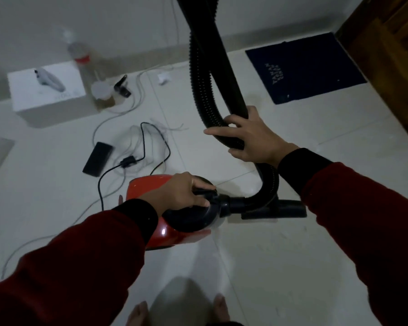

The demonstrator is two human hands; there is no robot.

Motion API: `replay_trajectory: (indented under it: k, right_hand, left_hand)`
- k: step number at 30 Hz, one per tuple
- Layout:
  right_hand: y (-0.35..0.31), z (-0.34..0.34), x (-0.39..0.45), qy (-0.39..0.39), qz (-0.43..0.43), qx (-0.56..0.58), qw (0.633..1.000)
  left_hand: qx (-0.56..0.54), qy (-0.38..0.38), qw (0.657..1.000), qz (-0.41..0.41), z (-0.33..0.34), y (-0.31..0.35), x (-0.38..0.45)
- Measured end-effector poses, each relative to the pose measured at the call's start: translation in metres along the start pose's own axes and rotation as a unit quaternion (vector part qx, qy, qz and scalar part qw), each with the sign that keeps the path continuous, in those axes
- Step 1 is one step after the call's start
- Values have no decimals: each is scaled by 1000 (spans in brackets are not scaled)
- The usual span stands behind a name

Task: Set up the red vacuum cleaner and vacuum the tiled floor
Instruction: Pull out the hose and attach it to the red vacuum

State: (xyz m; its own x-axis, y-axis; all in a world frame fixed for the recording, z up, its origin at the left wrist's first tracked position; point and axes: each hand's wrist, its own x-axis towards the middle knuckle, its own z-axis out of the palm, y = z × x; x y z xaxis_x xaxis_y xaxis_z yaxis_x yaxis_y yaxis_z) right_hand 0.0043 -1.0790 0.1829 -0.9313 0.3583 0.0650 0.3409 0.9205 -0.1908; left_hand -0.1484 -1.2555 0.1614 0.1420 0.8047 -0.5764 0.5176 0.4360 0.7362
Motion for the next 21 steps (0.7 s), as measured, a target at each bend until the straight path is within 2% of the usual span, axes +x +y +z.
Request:
replay_trajectory:
  k: [4, 8, 11, 16, 21]
  right_hand:
    - [-26, 81, -15, -18, -3, 9, 1000]
    - [-37, 144, -32, -18, -18, -4, 1000]
    - [-45, 177, -39, -17, -34, -18, 999]
    - [-61, 216, -46, 6, -46, -52, 998]
    - [-64, 256, -56, 31, -14, -30, 999]
  left_hand:
    - [-2, 36, 999, 5, 54, -91, 16]
    - [1, 68, 997, 30, 103, -149, 41]
    - [19, 103, 993, 61, 128, -176, 58]
    - [-13, 141, 983, 115, 156, -205, 85]
    - [37, 220, 962, 158, 179, -212, 104]
